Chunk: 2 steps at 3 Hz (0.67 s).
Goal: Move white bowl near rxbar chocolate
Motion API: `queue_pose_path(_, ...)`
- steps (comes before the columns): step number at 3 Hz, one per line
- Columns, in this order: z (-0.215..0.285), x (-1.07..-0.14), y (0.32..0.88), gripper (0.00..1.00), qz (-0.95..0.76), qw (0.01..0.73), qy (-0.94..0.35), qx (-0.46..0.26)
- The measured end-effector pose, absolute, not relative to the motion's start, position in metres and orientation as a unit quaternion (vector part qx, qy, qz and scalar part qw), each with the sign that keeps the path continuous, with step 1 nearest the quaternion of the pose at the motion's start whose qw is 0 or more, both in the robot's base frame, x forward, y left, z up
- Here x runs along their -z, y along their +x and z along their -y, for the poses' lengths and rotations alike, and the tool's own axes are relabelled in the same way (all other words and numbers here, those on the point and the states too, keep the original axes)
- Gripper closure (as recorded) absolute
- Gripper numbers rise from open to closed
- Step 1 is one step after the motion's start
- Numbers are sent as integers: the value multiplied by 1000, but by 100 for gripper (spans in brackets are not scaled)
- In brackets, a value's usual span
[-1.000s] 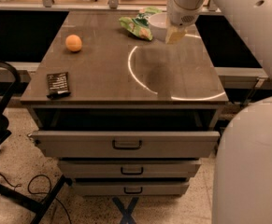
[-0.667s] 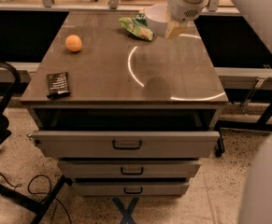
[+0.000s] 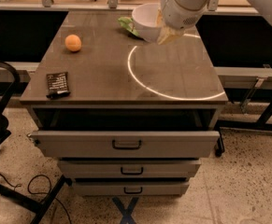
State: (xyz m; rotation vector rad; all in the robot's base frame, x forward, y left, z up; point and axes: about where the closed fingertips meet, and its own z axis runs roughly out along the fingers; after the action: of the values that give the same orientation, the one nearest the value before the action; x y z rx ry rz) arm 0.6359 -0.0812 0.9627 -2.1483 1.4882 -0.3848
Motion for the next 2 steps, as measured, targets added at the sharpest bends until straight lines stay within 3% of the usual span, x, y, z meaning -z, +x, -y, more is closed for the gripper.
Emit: queue_pose_path(2,9,-943,594,100,-418,290,-853,113)
